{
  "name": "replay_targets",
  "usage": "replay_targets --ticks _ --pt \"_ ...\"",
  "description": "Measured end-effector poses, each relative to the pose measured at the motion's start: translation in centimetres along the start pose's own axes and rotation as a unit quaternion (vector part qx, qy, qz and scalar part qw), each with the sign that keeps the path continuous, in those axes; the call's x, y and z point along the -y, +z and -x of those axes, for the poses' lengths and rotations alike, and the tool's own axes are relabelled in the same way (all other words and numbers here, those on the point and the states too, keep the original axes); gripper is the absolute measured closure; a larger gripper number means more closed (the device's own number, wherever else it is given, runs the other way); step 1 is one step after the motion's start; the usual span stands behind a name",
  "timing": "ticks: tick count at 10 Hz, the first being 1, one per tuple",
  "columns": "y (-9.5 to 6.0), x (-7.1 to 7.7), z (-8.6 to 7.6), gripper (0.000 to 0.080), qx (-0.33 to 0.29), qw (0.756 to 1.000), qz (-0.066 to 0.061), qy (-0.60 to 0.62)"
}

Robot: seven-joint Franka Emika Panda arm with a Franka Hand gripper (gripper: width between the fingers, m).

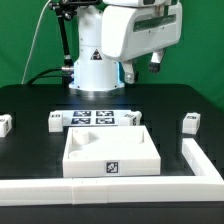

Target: Assemble one leg

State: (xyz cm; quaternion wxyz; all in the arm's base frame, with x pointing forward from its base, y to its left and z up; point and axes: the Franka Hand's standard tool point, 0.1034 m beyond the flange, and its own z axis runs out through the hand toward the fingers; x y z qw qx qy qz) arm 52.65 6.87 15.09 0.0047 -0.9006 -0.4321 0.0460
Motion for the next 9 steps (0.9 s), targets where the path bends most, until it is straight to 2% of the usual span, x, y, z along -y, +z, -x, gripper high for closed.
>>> replay_targets --ticks 4,5,6,8,9 --pt "0.1 0.0 0.1 0.0150 0.000 1.000 0.000 -0.003" --pt "0.8 0.1 0.4 0.0150 -0.008 0.998 0.007 -0.058" --pt "1.9 0.5 1.3 0.0150 -0.010 0.994 0.008 -0.110" --pt "3.4 0.4 2.0 0.0150 -0.007 0.982 0.000 -0.188" --pt "4.5 0.6 2.2 0.0150 -0.003 0.979 -0.009 -0.203"
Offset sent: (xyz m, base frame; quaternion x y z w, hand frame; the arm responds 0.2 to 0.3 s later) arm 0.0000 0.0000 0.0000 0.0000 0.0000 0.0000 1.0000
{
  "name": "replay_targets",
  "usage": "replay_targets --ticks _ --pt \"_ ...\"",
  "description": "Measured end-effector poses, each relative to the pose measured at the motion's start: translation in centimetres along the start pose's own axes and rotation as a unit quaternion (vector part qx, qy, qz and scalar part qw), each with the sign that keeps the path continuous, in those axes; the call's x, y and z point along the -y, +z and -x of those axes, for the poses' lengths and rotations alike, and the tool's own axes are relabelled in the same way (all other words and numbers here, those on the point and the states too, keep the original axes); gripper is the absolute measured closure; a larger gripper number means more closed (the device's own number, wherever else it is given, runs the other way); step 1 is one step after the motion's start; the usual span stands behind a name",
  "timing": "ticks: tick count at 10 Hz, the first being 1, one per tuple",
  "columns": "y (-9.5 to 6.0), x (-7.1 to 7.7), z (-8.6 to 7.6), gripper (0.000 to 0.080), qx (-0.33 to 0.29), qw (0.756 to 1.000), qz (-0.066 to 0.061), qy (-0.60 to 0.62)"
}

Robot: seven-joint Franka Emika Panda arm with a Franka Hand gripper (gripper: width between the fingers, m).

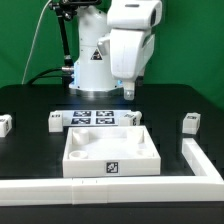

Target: Assemble one leg

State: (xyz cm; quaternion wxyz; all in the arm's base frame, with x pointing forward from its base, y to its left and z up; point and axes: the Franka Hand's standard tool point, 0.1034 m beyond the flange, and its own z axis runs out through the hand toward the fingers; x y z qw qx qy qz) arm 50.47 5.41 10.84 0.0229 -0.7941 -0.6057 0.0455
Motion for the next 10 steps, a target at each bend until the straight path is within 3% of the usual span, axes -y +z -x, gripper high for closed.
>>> replay_targets --ticks 4,5,7,8,9,10 --pt "0.1 -0.2 0.0 0.0150 -0.003 1.000 0.005 -0.012" --pt "0.8 -0.1 0.2 0.0150 -0.011 0.998 0.023 -0.062" --pt "3.3 1.2 1.3 0.0150 -0.017 0.990 0.038 -0.133" --pt "4.3 1.9 1.9 0.0150 -0.017 0.987 0.037 -0.154" --pt "4.7 2.3 2.6 0.0150 -0.015 0.988 0.026 -0.150" --pt "4.5 2.1 2.6 0.0150 -0.015 0.989 0.028 -0.144"
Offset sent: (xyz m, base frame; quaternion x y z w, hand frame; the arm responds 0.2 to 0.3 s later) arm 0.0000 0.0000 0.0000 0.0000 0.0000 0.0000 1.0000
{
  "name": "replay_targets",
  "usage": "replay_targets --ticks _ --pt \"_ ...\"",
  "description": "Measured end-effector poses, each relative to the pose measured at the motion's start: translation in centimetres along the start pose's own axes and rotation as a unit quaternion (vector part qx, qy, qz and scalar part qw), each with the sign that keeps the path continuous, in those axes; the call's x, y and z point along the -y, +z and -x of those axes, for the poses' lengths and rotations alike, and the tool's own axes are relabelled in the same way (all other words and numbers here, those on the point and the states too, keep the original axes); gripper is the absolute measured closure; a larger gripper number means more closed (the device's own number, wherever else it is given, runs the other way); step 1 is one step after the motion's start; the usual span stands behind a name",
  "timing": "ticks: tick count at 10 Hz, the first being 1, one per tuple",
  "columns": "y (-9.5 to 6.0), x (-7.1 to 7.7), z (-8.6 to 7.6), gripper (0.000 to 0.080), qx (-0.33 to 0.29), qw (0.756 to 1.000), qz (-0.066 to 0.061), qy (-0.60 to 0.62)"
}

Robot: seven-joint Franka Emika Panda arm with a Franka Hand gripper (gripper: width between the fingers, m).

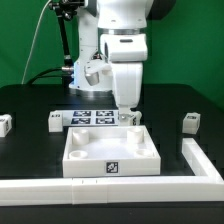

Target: Assemble one leg

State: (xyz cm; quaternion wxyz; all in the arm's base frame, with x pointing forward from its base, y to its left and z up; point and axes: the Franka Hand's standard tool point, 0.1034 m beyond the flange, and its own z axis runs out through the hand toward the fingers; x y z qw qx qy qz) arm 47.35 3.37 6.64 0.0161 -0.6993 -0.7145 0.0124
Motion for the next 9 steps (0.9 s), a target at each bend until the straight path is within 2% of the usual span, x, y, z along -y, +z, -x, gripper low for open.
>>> replay_targets --ticks 4,7,9 --pt "0.4 0.2 0.1 0.0150 -0.001 1.000 0.002 -0.005" --pt "3.7 2.1 1.1 0.0150 -0.009 1.000 -0.009 -0.003" --pt "4.9 2.5 1.3 0.0150 -0.011 1.000 -0.008 -0.003"
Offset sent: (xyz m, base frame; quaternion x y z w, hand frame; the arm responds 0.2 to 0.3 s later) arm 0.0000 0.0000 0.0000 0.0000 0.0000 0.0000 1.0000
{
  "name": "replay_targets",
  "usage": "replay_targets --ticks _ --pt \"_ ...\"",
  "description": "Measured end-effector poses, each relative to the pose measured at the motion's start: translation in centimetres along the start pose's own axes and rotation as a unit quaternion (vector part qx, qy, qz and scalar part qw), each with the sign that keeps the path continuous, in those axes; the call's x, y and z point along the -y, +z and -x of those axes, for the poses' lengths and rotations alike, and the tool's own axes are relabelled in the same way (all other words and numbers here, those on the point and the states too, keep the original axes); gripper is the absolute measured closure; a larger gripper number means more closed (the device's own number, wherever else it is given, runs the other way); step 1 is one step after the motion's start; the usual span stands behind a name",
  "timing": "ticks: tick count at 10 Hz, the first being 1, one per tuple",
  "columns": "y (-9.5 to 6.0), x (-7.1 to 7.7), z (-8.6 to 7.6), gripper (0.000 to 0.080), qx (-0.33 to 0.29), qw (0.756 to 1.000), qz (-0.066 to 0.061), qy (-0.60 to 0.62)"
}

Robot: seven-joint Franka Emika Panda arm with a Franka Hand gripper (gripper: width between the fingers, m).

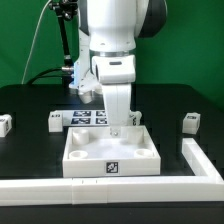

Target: Assemble one leg

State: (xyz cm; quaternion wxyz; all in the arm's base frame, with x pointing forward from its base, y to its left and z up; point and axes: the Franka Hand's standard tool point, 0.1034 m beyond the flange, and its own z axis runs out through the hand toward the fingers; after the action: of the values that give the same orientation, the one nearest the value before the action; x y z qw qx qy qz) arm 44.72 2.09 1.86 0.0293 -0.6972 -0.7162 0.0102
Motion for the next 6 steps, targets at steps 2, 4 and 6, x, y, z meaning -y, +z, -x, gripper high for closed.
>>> replay_targets --ticks 2,4,6 --pt "0.82 0.39 0.27 0.0150 -0.002 1.000 -0.008 0.004" --pt "0.96 0.47 0.55 0.0150 -0.002 1.000 -0.008 0.008" --pt "0.96 0.49 0.56 0.0259 -0.002 1.000 -0.009 0.009"
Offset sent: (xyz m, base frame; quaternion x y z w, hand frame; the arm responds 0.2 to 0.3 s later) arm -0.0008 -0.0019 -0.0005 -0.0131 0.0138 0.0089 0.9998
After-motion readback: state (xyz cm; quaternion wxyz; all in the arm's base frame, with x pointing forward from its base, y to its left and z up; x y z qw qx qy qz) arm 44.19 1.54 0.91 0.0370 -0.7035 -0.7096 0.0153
